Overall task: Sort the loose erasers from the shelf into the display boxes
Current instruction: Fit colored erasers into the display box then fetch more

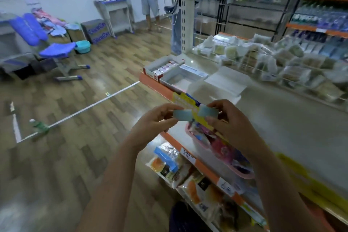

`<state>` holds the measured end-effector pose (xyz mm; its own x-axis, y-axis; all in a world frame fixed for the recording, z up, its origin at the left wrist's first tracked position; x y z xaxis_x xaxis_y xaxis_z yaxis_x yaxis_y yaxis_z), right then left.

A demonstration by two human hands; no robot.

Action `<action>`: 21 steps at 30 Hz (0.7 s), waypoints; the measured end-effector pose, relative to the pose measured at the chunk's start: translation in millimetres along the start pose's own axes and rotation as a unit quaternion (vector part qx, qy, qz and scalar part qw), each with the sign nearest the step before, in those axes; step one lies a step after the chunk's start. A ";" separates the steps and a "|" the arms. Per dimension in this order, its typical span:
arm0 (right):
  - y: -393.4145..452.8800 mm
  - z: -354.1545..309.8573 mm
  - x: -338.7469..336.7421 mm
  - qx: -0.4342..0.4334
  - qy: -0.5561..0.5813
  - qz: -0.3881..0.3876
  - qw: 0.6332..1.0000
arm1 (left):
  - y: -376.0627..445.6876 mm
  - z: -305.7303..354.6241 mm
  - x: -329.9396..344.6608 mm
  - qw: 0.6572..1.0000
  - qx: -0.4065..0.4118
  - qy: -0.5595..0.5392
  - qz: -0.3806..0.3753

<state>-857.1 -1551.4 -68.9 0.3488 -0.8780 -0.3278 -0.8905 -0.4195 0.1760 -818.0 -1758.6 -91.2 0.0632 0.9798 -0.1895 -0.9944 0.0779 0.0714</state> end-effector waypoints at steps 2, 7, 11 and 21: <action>35.0 -0.2 11.2 -0.010 -0.024 0.002 1.000 | 24.0 -3.9 -27.2 1.000 0.002 0.001 -0.001; 124.2 -2.9 19.7 -0.017 -0.125 0.018 0.992 | 98.5 -8.8 -83.4 1.000 0.004 0.006 -0.008; 178.0 -1.6 27.3 -0.028 -0.188 -0.007 0.982 | 149.2 -17.9 -115.7 1.000 0.005 0.012 -0.018; 249.9 27.6 69.4 0.106 -0.331 -0.049 0.936 | 230.4 -36.8 -159.5 0.993 -0.018 -0.007 -0.115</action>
<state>-1063.6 -1710.8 -73.3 0.2373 -0.4727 -0.8487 -0.9260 -0.3740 -0.0507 -1060.3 -1903.7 -80.6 0.2897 0.9395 -0.1826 -0.9560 0.2933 -0.0078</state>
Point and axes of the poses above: each hand's wrist, its own y-axis towards the middle knuckle, its own x-axis out of the palm, z = x × y, the point moved 3 cm from there along y, towards the middle knuckle, and after that the axes turned 1 degree about -z, right-handed, at the moved point
